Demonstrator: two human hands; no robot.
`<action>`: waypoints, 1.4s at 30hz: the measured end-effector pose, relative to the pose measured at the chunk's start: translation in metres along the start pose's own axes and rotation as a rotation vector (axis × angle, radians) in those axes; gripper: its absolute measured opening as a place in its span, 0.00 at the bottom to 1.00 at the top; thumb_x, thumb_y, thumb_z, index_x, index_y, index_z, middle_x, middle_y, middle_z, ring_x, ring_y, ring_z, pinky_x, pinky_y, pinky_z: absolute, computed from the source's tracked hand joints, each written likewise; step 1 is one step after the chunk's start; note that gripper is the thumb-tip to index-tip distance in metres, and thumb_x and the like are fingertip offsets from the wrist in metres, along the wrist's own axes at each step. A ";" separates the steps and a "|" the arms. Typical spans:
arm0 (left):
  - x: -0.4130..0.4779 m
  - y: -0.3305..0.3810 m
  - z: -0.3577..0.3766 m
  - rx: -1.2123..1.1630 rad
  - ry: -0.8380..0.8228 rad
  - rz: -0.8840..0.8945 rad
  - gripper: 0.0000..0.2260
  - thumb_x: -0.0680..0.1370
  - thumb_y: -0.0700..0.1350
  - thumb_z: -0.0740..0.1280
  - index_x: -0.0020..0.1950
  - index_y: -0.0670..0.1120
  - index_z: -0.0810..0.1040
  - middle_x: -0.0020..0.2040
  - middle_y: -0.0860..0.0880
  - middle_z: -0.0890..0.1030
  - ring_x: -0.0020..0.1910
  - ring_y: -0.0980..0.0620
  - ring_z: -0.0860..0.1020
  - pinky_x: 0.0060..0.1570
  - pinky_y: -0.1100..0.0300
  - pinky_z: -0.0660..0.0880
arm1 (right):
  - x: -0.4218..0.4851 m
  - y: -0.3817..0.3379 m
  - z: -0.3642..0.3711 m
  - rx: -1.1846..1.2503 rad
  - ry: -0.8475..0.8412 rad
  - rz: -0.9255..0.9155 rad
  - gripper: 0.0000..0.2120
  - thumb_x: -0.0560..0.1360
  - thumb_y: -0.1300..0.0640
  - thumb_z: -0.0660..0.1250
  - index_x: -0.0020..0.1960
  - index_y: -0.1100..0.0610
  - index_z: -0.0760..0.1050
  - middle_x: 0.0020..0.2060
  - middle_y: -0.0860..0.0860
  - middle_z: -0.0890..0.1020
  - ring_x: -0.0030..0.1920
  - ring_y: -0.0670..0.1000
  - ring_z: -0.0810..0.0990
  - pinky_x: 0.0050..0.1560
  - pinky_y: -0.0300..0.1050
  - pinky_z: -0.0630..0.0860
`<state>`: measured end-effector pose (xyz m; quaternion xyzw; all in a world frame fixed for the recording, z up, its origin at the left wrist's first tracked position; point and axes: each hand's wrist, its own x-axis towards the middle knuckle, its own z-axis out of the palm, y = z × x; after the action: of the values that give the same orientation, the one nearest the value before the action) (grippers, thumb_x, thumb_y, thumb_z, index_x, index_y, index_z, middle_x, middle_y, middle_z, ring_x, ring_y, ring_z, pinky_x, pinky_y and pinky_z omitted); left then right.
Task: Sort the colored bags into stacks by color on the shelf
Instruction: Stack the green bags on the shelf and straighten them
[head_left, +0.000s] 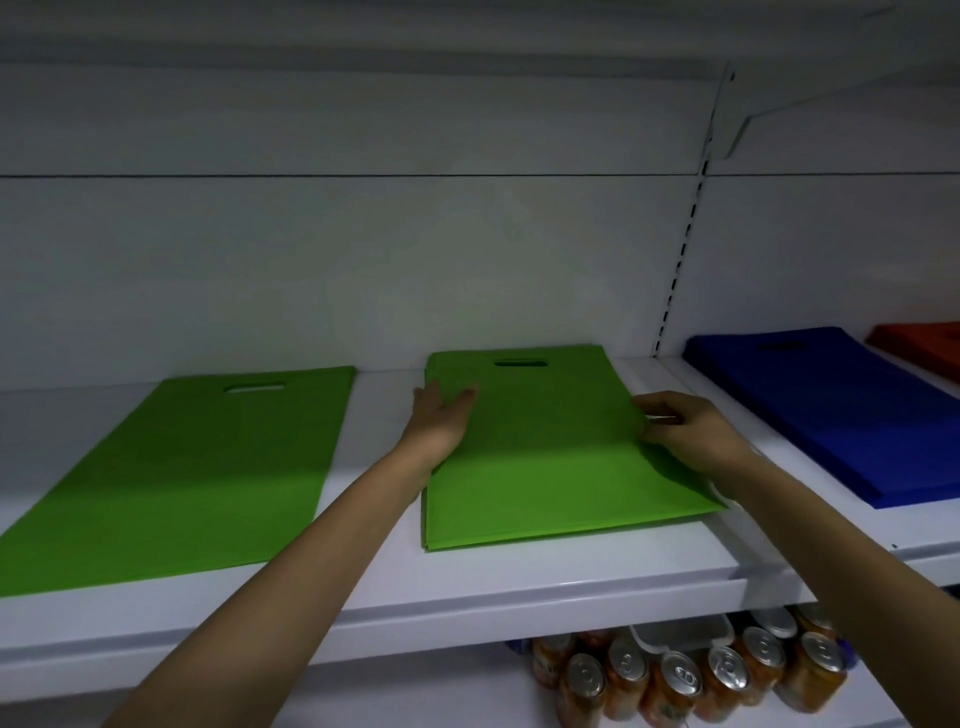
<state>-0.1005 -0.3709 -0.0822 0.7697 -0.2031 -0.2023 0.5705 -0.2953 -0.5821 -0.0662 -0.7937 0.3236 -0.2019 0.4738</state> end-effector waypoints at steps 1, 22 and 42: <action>-0.002 0.003 0.002 -0.008 0.019 -0.005 0.41 0.70 0.67 0.61 0.78 0.52 0.54 0.78 0.49 0.57 0.74 0.47 0.63 0.71 0.49 0.64 | 0.001 -0.003 -0.002 -0.027 -0.007 -0.001 0.21 0.73 0.69 0.69 0.64 0.57 0.75 0.62 0.58 0.77 0.54 0.54 0.77 0.51 0.42 0.73; -0.088 -0.031 -0.185 0.461 0.492 0.095 0.12 0.78 0.43 0.66 0.61 0.43 0.79 0.59 0.44 0.81 0.59 0.45 0.78 0.59 0.55 0.73 | -0.046 -0.134 0.202 -0.213 -0.397 -0.547 0.11 0.73 0.60 0.70 0.55 0.58 0.79 0.49 0.53 0.82 0.52 0.52 0.80 0.53 0.42 0.74; -0.084 -0.091 -0.311 1.050 0.355 0.016 0.25 0.79 0.60 0.57 0.60 0.40 0.76 0.61 0.42 0.74 0.62 0.41 0.69 0.59 0.50 0.65 | -0.089 -0.155 0.325 -0.955 0.030 -0.296 0.25 0.80 0.41 0.53 0.57 0.60 0.76 0.57 0.60 0.75 0.58 0.60 0.72 0.56 0.50 0.69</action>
<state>0.0054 -0.0534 -0.0798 0.9714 -0.1832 0.0634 0.1370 -0.1045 -0.2643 -0.0833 -0.9564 0.2706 -0.1077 0.0190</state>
